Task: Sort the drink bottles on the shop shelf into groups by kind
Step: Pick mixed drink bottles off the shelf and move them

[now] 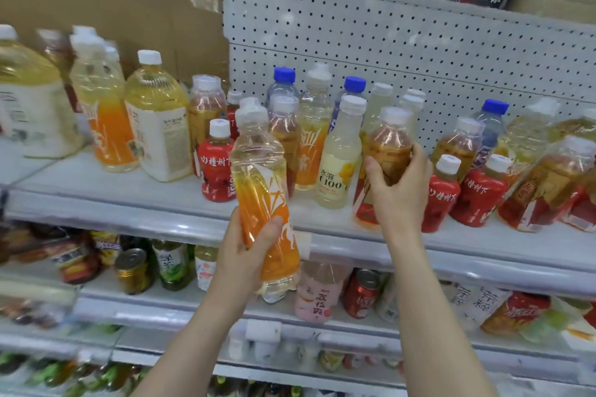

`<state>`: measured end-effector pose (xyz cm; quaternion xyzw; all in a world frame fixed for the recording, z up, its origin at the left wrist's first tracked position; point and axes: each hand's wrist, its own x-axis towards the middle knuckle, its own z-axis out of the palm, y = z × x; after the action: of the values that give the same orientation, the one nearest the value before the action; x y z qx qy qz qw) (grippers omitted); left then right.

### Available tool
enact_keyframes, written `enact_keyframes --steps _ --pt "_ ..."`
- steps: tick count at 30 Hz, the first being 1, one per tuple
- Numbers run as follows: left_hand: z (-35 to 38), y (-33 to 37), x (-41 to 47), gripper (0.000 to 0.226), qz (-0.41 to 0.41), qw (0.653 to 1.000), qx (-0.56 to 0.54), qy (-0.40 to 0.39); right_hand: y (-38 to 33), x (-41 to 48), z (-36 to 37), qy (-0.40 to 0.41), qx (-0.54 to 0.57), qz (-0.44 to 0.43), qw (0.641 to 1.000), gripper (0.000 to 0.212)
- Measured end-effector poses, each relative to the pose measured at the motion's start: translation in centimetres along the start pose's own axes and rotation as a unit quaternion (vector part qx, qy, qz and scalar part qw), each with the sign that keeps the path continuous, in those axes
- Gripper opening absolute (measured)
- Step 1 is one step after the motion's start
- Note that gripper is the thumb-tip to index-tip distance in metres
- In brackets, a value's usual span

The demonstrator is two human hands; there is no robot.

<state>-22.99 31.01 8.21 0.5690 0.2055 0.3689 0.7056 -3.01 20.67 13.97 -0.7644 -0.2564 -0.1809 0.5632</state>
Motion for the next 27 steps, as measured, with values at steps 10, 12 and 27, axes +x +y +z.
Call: enact_keyframes --steps 10,12,27 --pt "-10.4 2.8 -2.1 0.052 -0.011 0.992 -0.034 0.118 -8.6 -9.1 5.4 -0.1 0.08 -0.046 0.991 0.064" --pt "-13.7 3.6 -2.6 0.049 -0.02 0.99 -0.038 0.131 -10.3 -11.8 8.3 -0.136 0.097 -0.047 0.985 0.063" --pt "-44.8 12.2 -8.8 0.078 -0.023 0.963 0.06 0.262 -28.3 -30.4 30.7 -0.304 0.197 -0.036 0.931 0.052"
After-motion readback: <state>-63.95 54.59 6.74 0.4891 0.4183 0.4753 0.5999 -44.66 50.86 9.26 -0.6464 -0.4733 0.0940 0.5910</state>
